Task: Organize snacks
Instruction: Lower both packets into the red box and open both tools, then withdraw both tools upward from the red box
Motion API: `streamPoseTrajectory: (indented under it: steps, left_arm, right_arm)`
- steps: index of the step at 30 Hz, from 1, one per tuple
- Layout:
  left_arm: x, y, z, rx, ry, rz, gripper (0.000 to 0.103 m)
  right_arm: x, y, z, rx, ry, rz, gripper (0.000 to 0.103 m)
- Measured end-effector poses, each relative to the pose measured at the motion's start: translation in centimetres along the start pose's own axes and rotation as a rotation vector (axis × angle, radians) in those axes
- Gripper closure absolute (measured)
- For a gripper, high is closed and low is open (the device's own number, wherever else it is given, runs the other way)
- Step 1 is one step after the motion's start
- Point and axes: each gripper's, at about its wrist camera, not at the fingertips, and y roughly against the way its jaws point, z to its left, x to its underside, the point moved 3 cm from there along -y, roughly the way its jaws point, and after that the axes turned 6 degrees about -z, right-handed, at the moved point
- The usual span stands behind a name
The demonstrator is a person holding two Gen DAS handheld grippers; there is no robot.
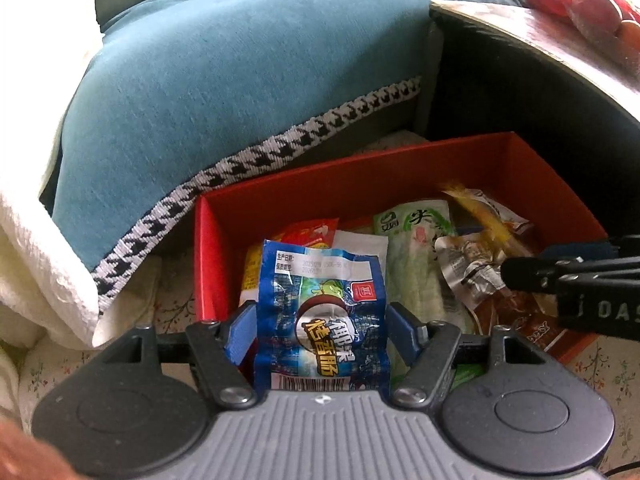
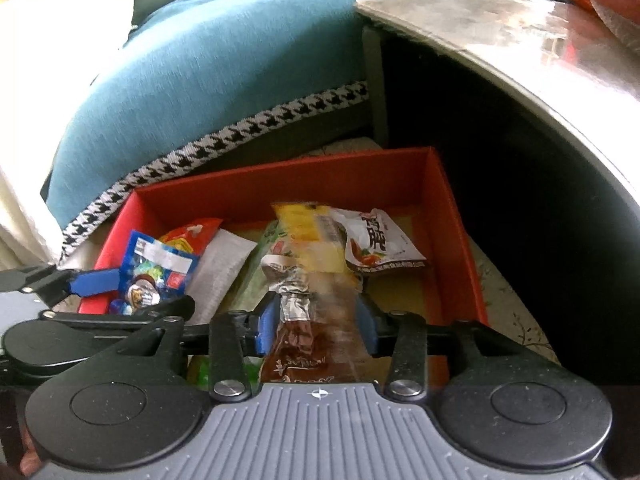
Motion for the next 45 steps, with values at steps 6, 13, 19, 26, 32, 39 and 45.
streamPoseTrajectory:
  steps: [6, 13, 19, 26, 32, 39, 45]
  left_arm:
    - [0.0, 1.0, 0.1, -0.011, 0.006, -0.018, 0.04]
    - [0.3, 3.7, 0.8, -0.013, 0.025, -0.05, 0.04]
    - [1.0, 6.5, 1.5, -0.019, 0.047, -0.088, 0.036]
    - [2.9, 8.7, 1.8, -0.019, 0.084, -0.104, 0.032]
    - [4.9, 10.2, 1.3, 0.0, 0.097, -0.101, 0.032]
    - [6.8, 12.1, 1.1, 0.026, 0.11, -0.11, 0.031]
    - [7.8, 13.1, 0.8, 0.038, 0.122, -0.116, 0.031]
  right_arm:
    - [0.2, 0.7, 0.4, -0.006, 0.011, -0.011, 0.044]
    - [0.7, 2.9, 1.0, -0.023, 0.015, -0.051, 0.038]
    - [1.6, 5.5, 2.0, -0.053, 0.011, -0.088, 0.032]
    - [3.5, 8.1, 2.9, -0.072, -0.019, -0.114, 0.03]
    - [6.1, 9.8, 3.5, -0.053, -0.014, -0.11, 0.028]
    - [8.1, 11.6, 2.9, -0.025, -0.042, -0.124, 0.02]
    - [9.3, 12.3, 3.3, -0.025, -0.056, -0.124, 0.019]
